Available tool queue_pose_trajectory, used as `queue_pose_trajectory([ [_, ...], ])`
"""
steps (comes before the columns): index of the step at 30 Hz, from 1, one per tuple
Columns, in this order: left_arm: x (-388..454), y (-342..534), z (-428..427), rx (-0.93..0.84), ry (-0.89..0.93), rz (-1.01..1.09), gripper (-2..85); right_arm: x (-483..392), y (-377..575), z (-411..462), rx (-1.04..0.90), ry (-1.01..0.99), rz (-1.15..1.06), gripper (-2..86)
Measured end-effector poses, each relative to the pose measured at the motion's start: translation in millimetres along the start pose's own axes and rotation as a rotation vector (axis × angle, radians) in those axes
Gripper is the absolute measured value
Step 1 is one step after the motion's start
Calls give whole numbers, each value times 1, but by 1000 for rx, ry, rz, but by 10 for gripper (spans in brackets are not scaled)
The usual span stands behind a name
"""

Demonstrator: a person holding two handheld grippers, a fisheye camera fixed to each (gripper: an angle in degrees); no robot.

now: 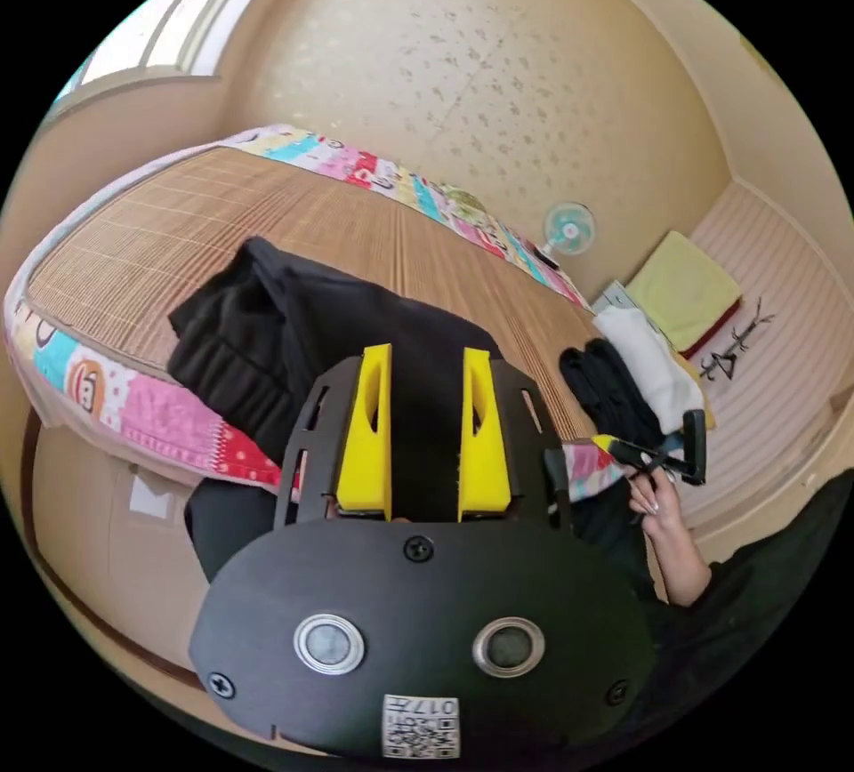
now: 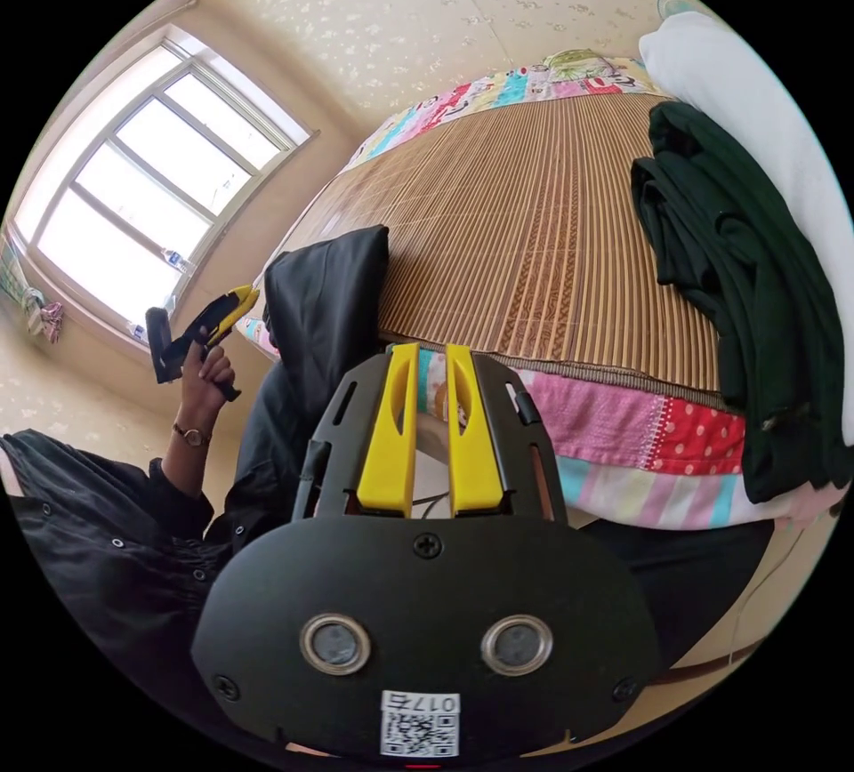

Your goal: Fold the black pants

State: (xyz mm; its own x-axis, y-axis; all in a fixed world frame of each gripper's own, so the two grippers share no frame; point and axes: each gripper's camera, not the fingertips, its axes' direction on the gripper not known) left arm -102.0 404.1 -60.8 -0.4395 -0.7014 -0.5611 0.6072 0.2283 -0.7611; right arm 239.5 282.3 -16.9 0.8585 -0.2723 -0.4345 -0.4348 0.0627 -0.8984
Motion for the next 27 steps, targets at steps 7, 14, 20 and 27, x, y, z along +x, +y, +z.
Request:
queue_pose_trajectory([
  [7,-51,-38,46,21,-242,-118,136,12,-2,-10,-10,1,0,49],
  [14,-37,-38,71,86,-138,-204,57,32,-6,-35,9,6,22,55],
  [20,51,-22,75,152,82,24,47,33,-19,-58,62,-42,15,60],
  [27,146,35,130,-25,290,333,45,-9,-71,-74,82,-220,-171,115],
])
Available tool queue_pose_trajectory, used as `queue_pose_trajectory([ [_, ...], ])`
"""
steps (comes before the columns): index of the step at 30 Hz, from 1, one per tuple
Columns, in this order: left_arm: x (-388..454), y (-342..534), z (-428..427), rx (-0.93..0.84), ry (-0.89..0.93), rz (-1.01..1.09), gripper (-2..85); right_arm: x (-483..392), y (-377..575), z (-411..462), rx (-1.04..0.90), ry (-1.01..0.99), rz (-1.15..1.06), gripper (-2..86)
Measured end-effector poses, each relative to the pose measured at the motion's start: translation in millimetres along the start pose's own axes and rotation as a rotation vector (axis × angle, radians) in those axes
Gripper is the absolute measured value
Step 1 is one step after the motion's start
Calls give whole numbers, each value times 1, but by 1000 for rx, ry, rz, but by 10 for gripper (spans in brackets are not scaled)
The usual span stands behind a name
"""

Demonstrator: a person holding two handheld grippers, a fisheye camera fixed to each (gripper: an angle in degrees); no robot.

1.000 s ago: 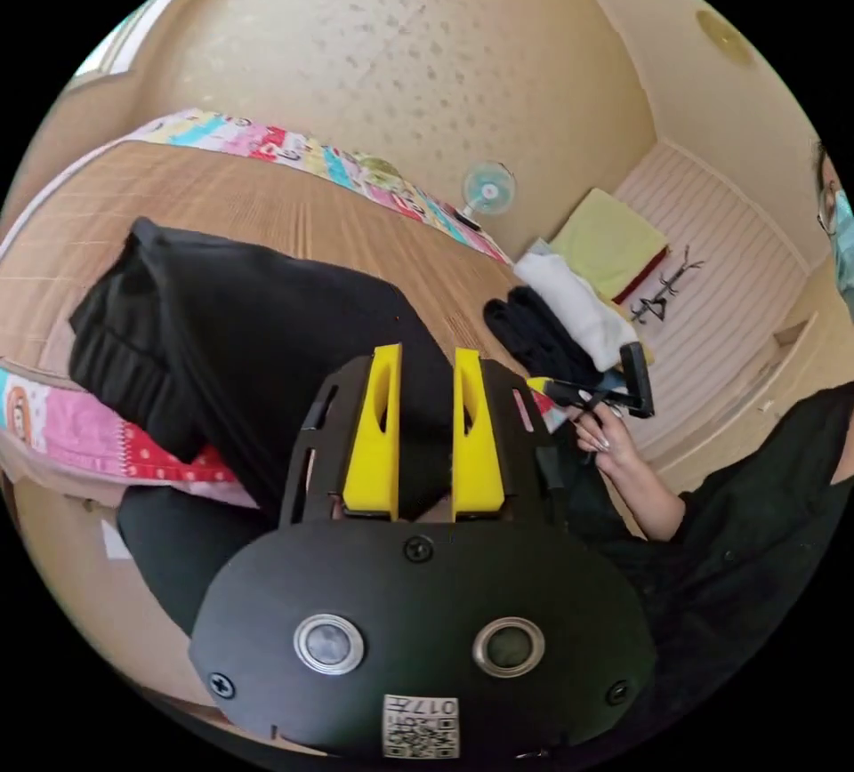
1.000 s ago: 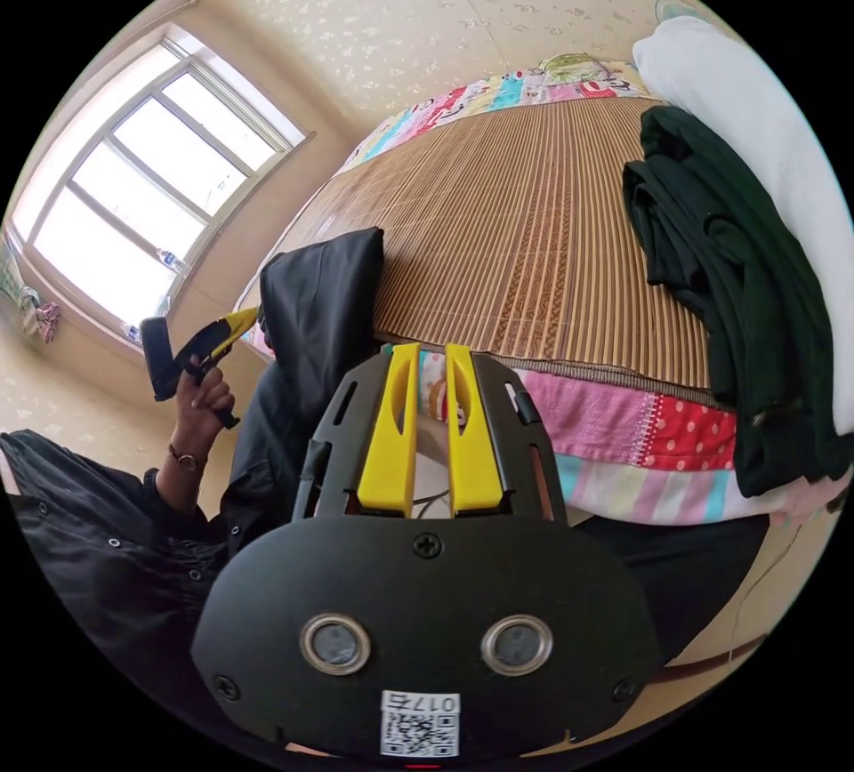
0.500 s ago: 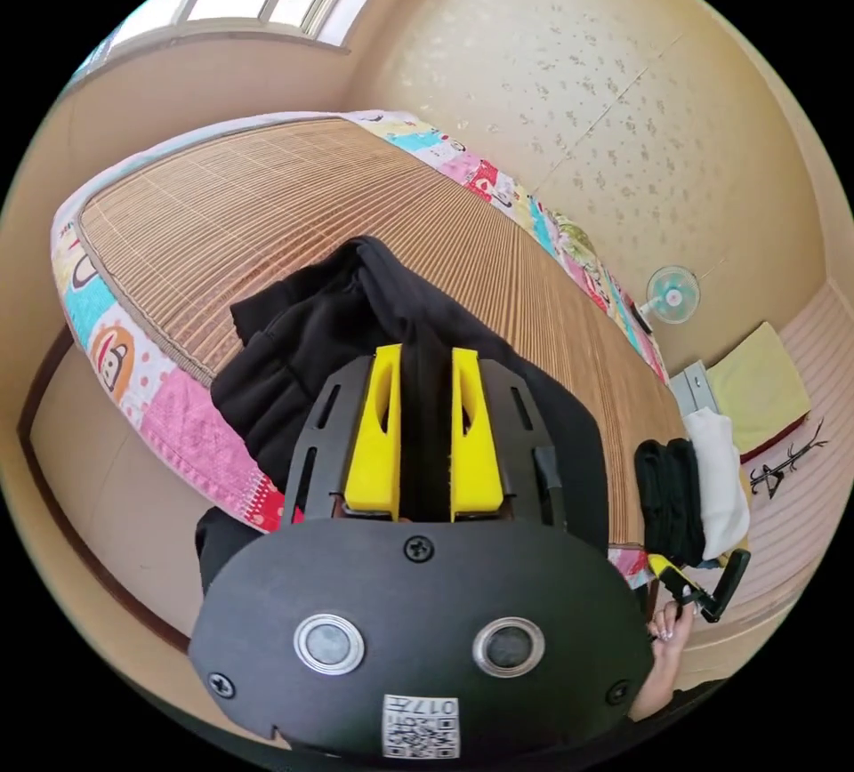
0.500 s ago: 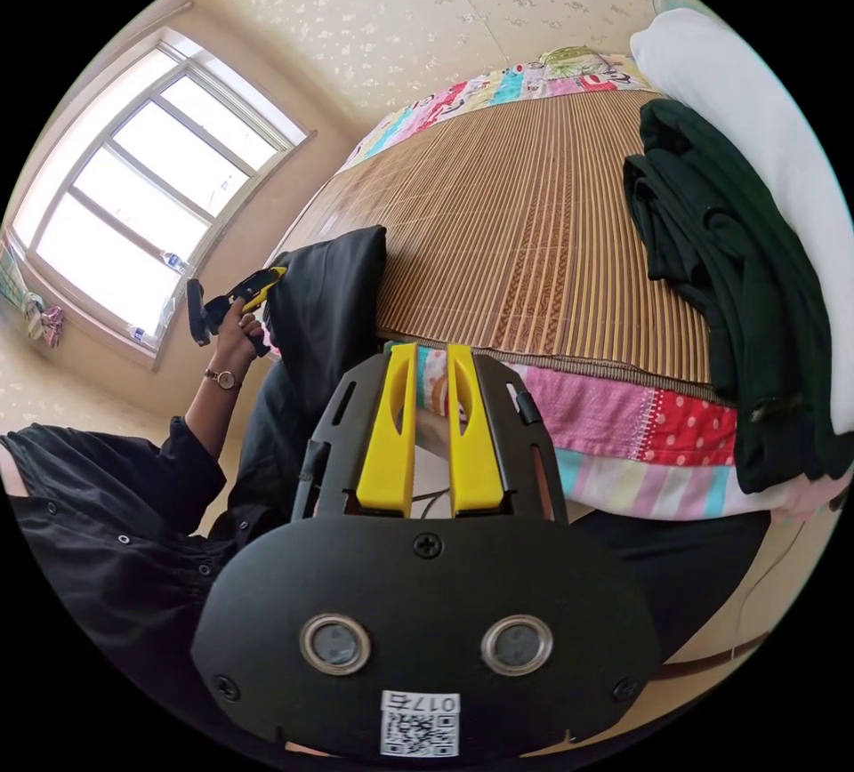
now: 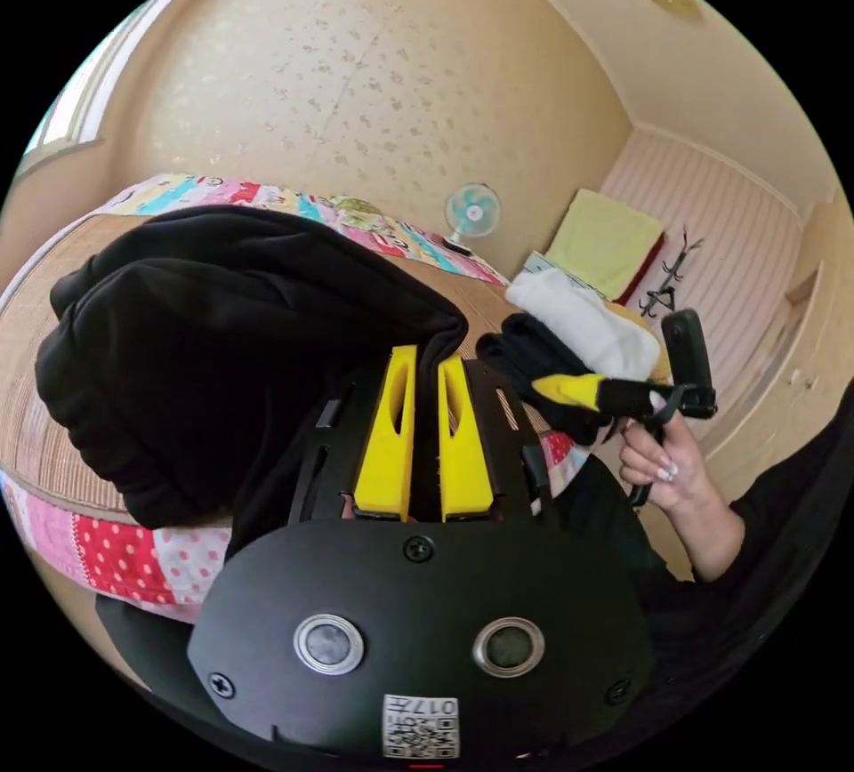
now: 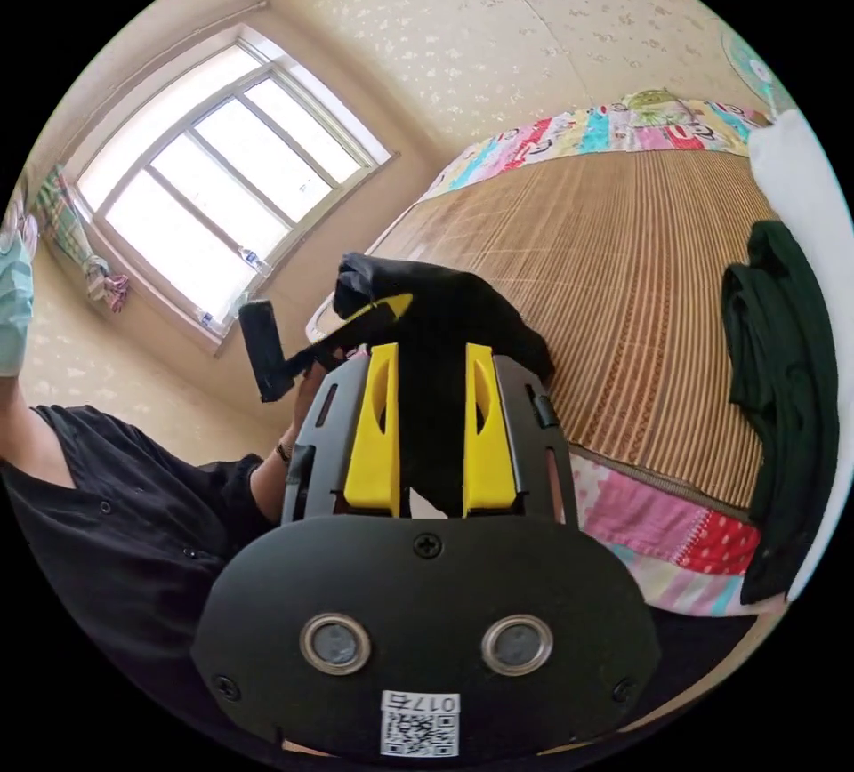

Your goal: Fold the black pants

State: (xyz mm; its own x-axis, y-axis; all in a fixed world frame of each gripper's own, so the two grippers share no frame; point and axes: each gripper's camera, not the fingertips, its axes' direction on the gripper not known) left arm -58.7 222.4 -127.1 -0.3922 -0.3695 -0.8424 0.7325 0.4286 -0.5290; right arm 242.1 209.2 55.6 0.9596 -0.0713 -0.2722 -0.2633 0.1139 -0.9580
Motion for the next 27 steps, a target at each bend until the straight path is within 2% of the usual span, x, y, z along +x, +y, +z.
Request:
queue_pose_trajectory([
  [3,25,16,24,-82,99,72,45,-10,-33,10,-64,2,-81,144],
  [6,42,29,38,-131,131,112,44,-18,-59,36,-170,120,-179,166],
  [10,42,38,48,-187,122,133,45,1,-74,64,-247,186,-132,150],
  [12,34,39,46,-204,142,120,47,23,-73,50,-207,93,-56,125],
  [15,11,42,39,-218,249,46,63,82,-63,20,-124,-187,137,97],
  [17,-10,48,29,-214,348,-36,92,131,-50,10,-96,-444,280,89],
  [19,-29,56,11,-149,374,-127,113,149,-41,2,-91,-532,314,85],
  [21,-41,66,-23,-13,279,-177,124,157,-34,-9,-76,-552,328,83],
  [23,-49,78,-61,130,83,-237,127,163,-29,-23,-62,-554,333,82],
  [25,-63,74,-65,102,53,-309,149,169,-27,-33,-47,-581,344,81],
  [27,-80,68,-55,52,134,-385,187,176,-24,-41,-18,-654,343,80],
])
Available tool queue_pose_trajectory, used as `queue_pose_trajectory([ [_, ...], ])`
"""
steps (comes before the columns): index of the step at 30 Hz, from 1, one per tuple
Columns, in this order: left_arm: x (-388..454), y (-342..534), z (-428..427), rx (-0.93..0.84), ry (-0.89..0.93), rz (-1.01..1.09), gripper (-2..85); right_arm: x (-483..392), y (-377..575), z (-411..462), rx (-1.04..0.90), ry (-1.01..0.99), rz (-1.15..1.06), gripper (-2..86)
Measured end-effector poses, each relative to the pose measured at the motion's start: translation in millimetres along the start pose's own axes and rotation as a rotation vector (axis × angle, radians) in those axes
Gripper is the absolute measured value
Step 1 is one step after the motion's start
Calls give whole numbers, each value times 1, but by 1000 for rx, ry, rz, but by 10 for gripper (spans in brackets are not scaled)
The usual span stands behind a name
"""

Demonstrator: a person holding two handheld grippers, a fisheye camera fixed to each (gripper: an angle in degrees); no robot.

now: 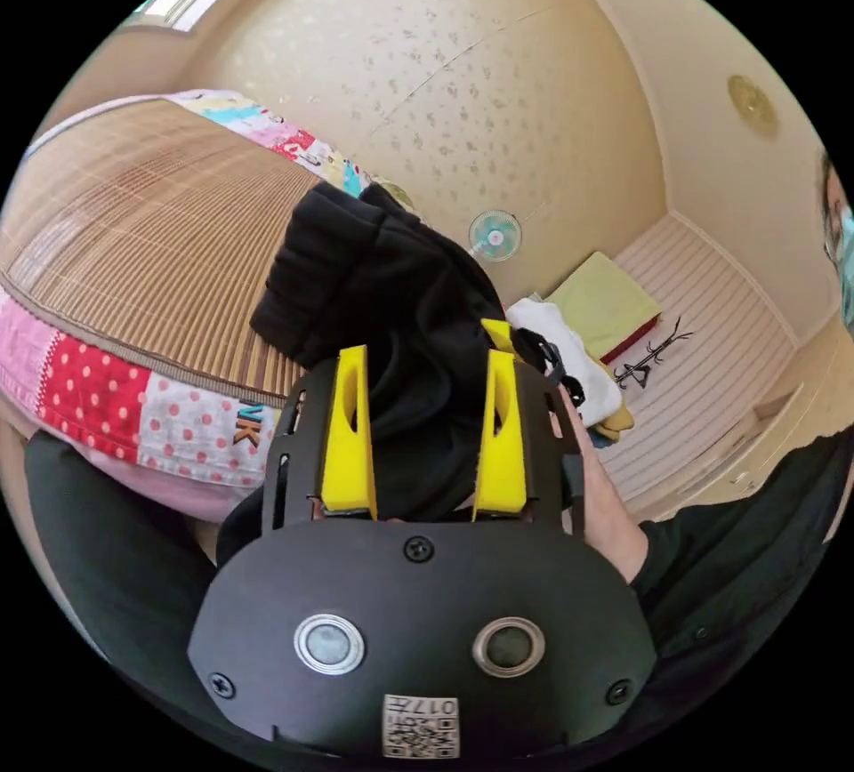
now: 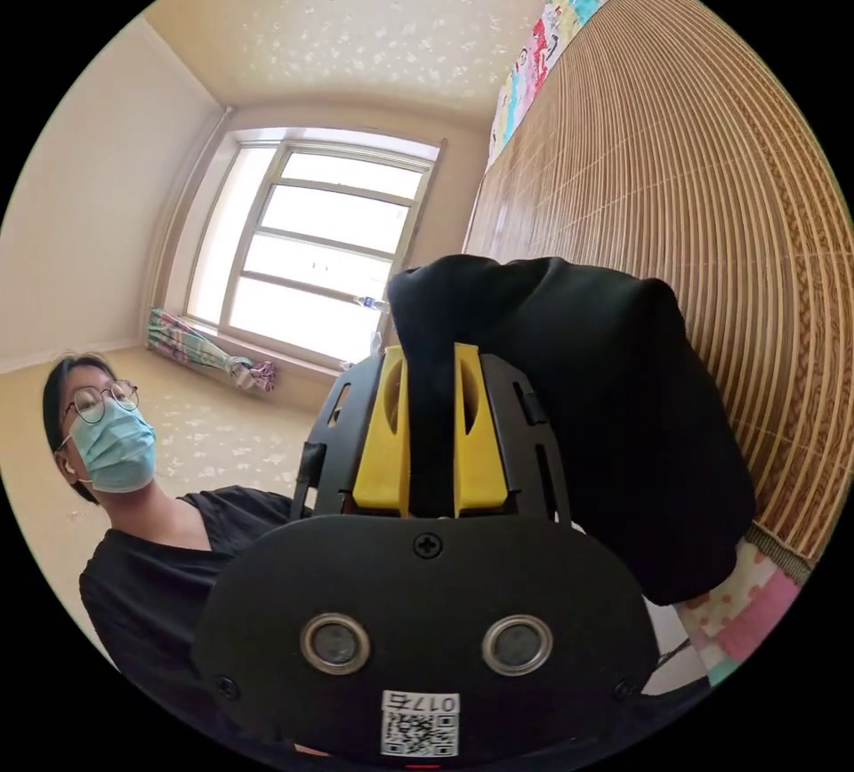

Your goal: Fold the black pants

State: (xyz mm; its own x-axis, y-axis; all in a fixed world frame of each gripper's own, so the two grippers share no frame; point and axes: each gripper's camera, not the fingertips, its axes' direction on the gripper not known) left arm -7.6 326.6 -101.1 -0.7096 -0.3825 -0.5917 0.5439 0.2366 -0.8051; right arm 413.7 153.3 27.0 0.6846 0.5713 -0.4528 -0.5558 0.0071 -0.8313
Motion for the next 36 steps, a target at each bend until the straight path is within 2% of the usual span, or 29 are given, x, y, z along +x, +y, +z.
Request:
queue_pose_trajectory([
  [2,-11,-5,12,-12,150,-52,209,10,4,-8,0,-148,37,76],
  [4,-15,-3,17,12,200,-88,209,17,11,-13,4,-226,71,69],
  [6,-14,2,18,38,200,-103,199,18,23,-20,22,-276,75,59],
  [9,1,8,16,56,184,-82,137,11,43,-42,66,-351,50,42],
  [11,16,12,8,56,162,-49,66,4,55,-65,108,-428,22,33],
  [15,30,13,-26,83,156,-20,45,-21,68,-106,205,-527,-57,25],
  [18,53,15,-64,137,189,31,40,-54,78,-140,279,-587,-153,21],
  [23,142,19,-154,310,39,244,39,-122,87,-191,395,-785,-339,17],
  [29,263,7,-224,424,-37,522,39,-254,94,-222,324,-761,-610,13],
  [36,355,15,-307,654,11,665,40,-367,124,-247,339,-768,-823,12],
])
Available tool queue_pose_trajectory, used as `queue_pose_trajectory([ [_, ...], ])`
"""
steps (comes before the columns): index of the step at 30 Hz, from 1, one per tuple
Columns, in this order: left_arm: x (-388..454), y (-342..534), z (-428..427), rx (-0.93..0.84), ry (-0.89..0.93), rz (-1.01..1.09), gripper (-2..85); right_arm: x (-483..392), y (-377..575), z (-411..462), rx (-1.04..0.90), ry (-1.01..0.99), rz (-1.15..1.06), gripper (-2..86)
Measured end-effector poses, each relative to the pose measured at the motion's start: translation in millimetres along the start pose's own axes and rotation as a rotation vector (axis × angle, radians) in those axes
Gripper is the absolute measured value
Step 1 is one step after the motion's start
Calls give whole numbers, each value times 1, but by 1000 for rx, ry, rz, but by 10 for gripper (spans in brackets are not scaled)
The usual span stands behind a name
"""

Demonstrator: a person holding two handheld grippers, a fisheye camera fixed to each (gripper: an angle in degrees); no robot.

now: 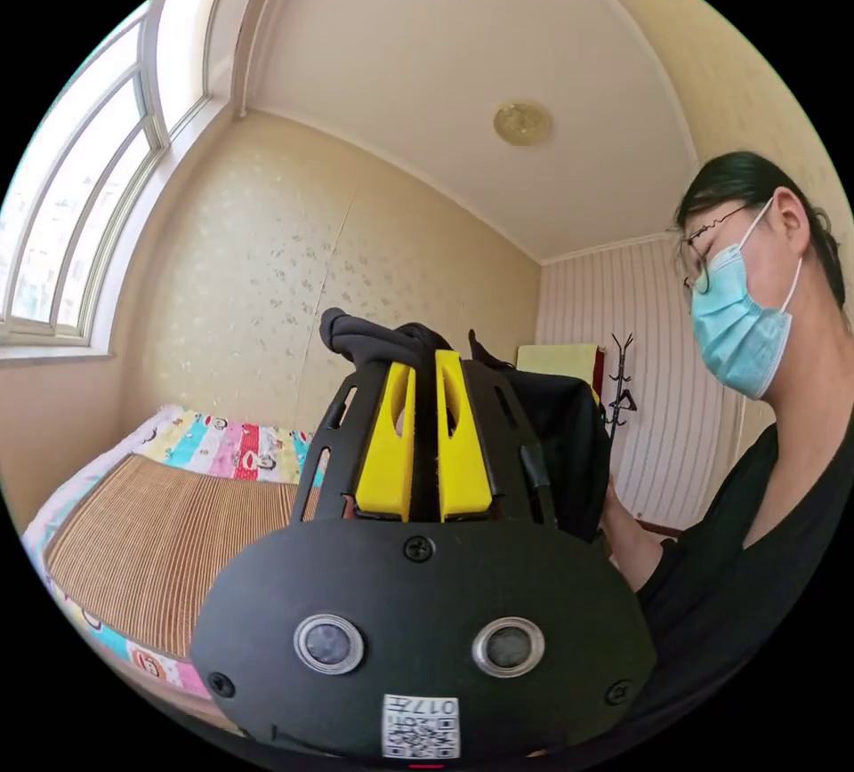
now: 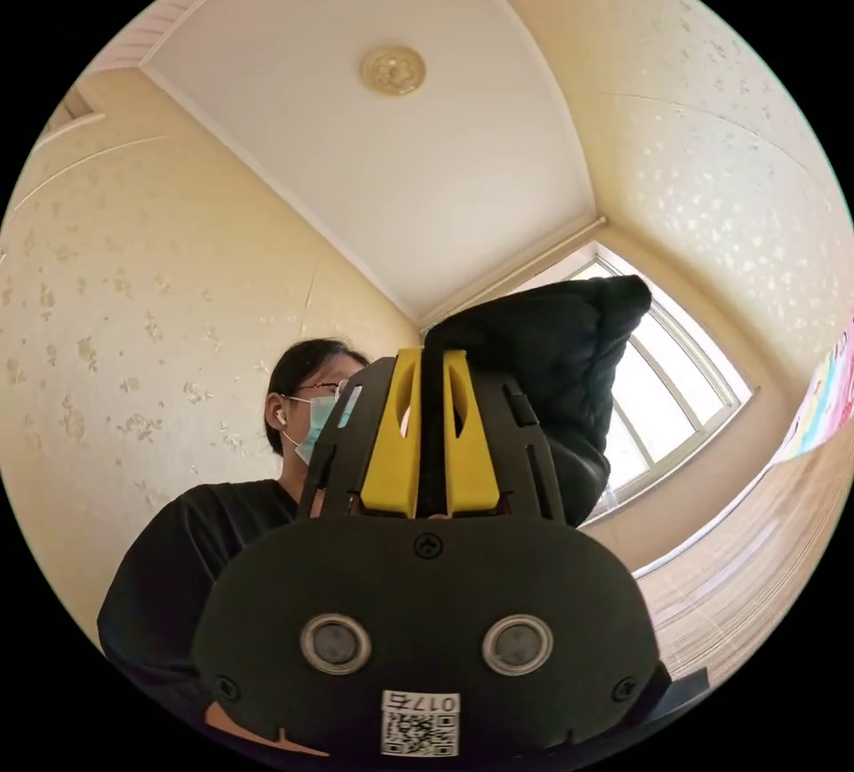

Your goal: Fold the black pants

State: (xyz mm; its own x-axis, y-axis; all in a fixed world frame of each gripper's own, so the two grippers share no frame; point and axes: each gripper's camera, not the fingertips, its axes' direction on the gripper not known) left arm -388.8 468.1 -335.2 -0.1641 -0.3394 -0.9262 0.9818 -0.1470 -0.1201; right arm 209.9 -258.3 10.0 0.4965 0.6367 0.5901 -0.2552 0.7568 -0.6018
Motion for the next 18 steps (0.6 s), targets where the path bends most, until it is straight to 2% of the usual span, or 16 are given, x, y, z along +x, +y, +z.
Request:
queue_pose_trajectory([
  [5,21,-19,-21,115,-28,52,39,-53,0,28,-101,190,-184,12],
  [9,17,-17,18,70,-81,72,39,-32,9,38,-126,350,-234,14],
  [12,-17,-11,93,-55,-113,55,40,40,8,16,-58,543,-158,15],
  [15,-86,0,206,-274,-190,-89,40,155,-9,-24,-31,691,-12,20],
  [18,-141,-4,348,-399,-271,53,43,272,-53,-14,-136,1001,35,33],
])
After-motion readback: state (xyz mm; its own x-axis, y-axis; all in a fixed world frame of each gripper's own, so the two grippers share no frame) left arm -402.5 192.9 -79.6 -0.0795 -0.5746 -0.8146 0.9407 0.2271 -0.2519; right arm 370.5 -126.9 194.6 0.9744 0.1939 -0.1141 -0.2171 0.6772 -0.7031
